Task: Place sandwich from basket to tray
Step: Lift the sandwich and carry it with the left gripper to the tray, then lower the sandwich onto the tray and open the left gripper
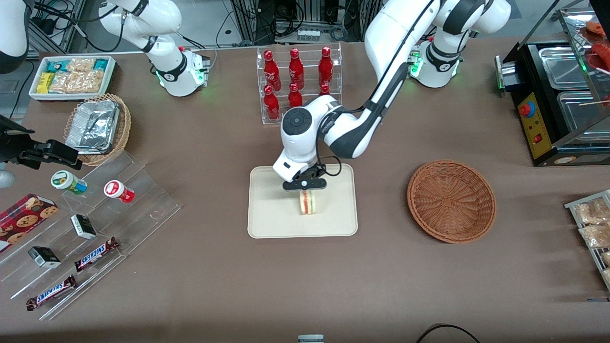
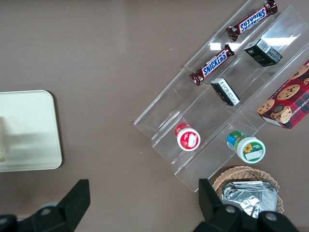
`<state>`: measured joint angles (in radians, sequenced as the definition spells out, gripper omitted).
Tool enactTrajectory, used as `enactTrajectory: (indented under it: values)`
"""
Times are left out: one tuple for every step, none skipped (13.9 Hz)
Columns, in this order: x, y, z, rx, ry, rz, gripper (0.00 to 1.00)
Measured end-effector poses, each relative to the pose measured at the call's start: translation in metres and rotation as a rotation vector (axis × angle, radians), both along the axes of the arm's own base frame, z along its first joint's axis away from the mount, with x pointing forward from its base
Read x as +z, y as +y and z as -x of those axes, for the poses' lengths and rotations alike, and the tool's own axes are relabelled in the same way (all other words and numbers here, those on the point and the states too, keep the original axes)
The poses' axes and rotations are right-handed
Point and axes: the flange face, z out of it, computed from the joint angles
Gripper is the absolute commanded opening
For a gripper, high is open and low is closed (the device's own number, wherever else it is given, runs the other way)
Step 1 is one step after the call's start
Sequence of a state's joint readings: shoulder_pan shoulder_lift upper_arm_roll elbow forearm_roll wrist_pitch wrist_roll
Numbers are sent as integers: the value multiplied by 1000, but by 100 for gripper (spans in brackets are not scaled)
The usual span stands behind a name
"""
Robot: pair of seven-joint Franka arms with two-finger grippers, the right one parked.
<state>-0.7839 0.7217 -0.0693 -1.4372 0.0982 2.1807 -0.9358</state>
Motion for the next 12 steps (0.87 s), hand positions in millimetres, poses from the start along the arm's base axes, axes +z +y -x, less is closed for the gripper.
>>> enactTrajectory:
  values:
    - [-3,-4,2,-5,-4,7,0]
    - [-6,-7,4,-10,-9,13,6]
    - [-9,-9,5,-14,-11,18,50]
    - [-13,-10,6,-16,-12,19,92]
    - [-16,-10,6,-17,-10,17,98]
    - [-17,-10,6,-17,-12,18,98]
    - [-15,-10,4,-16,-15,21,99]
    - [-12,-10,2,-13,-20,24,99]
    - [-7,-9,-2,-9,-28,29,99]
    - [3,-7,-7,-1,-37,32,99]
    - [17,-3,-13,13,-42,30,99]
    - [36,6,-23,32,-49,30,99]
